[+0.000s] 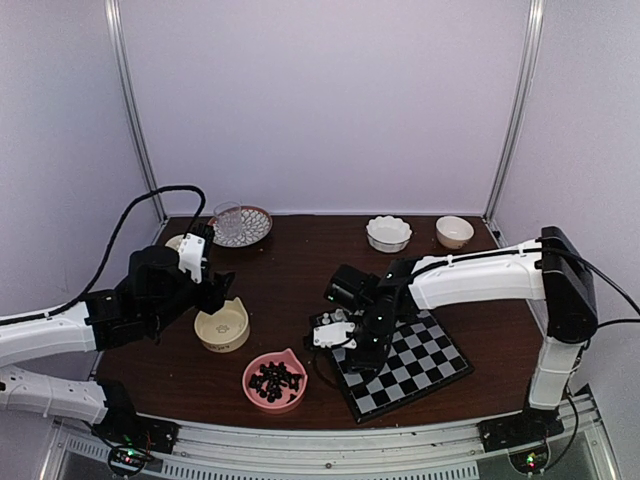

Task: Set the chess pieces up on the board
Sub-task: Pick up the knight from the chessboard.

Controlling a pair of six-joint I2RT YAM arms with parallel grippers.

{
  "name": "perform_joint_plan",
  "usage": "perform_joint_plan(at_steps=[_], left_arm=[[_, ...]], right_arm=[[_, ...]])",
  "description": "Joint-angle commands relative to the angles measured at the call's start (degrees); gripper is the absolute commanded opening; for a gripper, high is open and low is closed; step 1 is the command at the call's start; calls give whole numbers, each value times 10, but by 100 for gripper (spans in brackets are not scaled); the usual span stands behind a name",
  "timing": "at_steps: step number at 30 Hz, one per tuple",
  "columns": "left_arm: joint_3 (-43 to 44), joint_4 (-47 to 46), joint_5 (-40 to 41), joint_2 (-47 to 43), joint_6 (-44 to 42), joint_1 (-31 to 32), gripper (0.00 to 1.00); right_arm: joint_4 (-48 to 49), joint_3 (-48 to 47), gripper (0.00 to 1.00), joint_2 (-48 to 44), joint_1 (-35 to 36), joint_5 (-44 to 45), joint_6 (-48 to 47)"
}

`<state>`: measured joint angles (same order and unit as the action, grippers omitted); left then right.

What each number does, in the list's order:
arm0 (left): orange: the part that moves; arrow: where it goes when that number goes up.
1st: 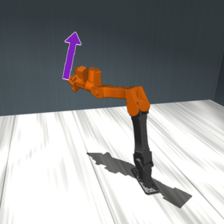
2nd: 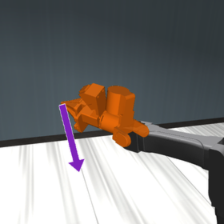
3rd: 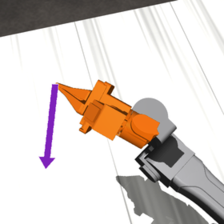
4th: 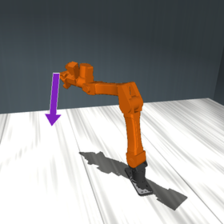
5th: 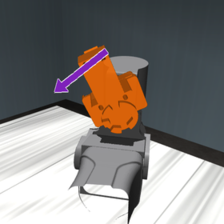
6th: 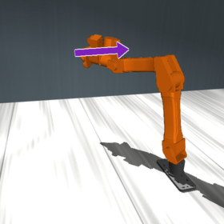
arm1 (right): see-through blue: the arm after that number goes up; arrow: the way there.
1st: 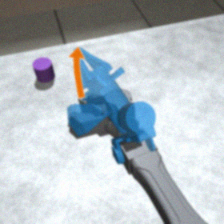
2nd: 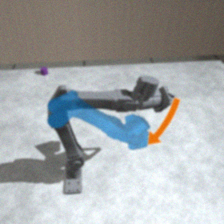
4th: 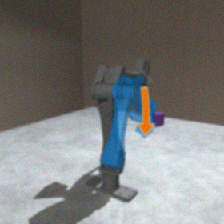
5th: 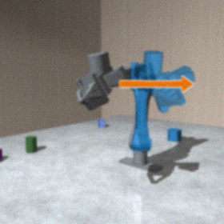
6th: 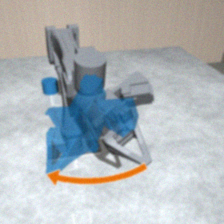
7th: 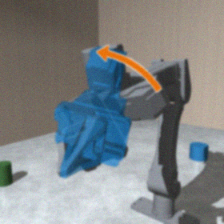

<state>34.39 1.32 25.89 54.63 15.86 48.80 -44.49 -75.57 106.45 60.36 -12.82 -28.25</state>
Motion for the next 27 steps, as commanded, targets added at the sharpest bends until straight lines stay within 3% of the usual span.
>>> perform_joint_plan(at_steps=[1, 21, 27], left_arm=[[2, -17, 2, -6, -8, -4, 57], [1, -1, 2, -6, -6, -4, 57], [1, 0, 2, -7, -6, -4, 57]], right_arm=[[-17, -19, 44, 16, 4, 4, -5], [-29, 9, 45, -4, 2, 61, 27], [-24, 11, 37, -4, 2, 78, 35]])
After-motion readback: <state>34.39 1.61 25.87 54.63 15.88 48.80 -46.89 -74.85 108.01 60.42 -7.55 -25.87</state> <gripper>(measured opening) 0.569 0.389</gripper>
